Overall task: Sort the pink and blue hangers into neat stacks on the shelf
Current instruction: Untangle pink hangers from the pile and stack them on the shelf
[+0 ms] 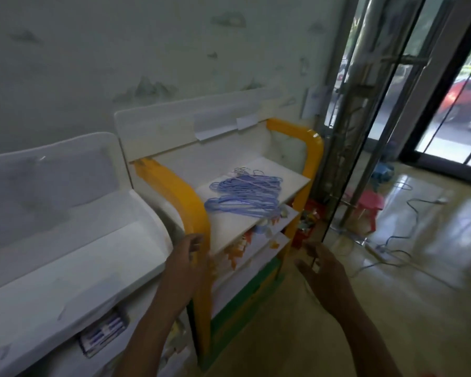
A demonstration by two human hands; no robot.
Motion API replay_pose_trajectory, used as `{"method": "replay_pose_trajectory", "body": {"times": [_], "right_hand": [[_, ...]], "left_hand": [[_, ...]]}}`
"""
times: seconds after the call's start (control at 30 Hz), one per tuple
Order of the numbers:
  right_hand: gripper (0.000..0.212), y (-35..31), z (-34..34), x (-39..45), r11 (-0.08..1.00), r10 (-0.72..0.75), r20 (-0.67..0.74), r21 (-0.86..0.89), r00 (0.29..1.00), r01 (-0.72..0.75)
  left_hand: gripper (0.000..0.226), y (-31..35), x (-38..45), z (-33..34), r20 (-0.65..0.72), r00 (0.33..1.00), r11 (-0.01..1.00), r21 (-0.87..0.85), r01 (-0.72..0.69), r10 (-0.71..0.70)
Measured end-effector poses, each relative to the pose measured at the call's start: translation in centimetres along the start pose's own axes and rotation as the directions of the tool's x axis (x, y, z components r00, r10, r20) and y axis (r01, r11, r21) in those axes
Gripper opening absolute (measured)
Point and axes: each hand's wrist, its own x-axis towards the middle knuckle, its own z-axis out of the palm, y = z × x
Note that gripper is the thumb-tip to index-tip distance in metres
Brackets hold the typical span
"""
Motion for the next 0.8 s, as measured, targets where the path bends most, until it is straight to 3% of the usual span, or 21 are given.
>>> {"method": "replay_pose_trajectory", "body": {"times": [0.27,0.4,0.57,0.8], "right_hand": [[0.032,0.8,-1.5,10.0,0.999,-0.037,-0.014,-0.033,0.999,0.037],[0.044,1.9,-1.2,12.5,1.0,-0.023,-0.031,-0.002,0.999,0.023],[0.042,3.8,-0.6,14.9,0.999,0.032,-0.005,-0.002,0.999,-0.032],[0.042,5.1,0.4,20.0,1.0,0.009,0.02,0.009,1.0,-0.01]], "left_hand": [[0.031,0.4,9.6,4.9,0.039,0.996,0.994,-0.079,-0.081,0.084],[0.031,0.0,13.3,7.2,0.078,0.992,0.99,-0.104,-0.095,0.103],[0.032,-0.8,16.2,9.1,0.118,0.989,0.993,-0.088,-0.077,0.087],[0.031,-1.2,20.6,11.4,0.061,0.997,0.995,-0.088,-0.049,0.054]]}}
